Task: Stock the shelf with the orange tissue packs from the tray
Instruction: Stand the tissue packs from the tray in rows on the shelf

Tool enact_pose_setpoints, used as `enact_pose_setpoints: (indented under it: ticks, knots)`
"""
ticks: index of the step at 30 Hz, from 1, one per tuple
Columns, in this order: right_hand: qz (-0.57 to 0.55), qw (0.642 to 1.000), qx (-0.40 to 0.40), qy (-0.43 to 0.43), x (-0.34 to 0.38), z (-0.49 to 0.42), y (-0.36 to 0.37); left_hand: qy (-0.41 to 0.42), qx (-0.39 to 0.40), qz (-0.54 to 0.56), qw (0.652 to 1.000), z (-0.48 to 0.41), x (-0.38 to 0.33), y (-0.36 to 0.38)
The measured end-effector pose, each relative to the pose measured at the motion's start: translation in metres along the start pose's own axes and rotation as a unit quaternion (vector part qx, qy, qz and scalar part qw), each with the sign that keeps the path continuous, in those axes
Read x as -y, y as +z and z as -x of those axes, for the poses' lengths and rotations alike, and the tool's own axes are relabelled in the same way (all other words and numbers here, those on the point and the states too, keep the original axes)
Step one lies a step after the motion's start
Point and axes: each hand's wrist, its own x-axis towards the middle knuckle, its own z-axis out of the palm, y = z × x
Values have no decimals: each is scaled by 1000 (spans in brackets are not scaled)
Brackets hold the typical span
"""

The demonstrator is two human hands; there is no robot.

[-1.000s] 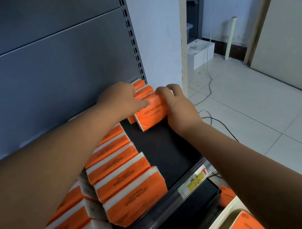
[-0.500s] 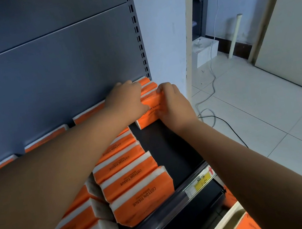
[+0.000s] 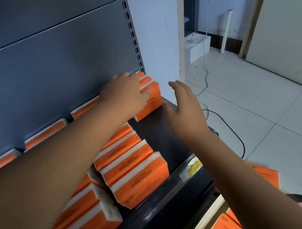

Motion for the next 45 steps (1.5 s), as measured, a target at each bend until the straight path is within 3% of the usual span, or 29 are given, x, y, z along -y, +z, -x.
enact_pose_setpoints:
  ticks: [4,11,27,36,41,45]
  knots:
    - [-43,998,-43,24,11,42,-30,15,-23,-23,999,27,-17,-12]
    - [-15,996,-73,52,24,98,-79,88,-61,6,994,85,-72,-29]
    - [81,985,-58,140,-23,272,-164,131,6,92,987,249,-175,47]
    - [108,961,28,253,-77,347,-159,120,156,127,972,300,-188,135]
    - [110,935,71,331,-116,379,-143,84,285,206,932,311,-198,184]
    - [76,901,114,411,-144,389,-123,5,346,286,894,306,-214,206]
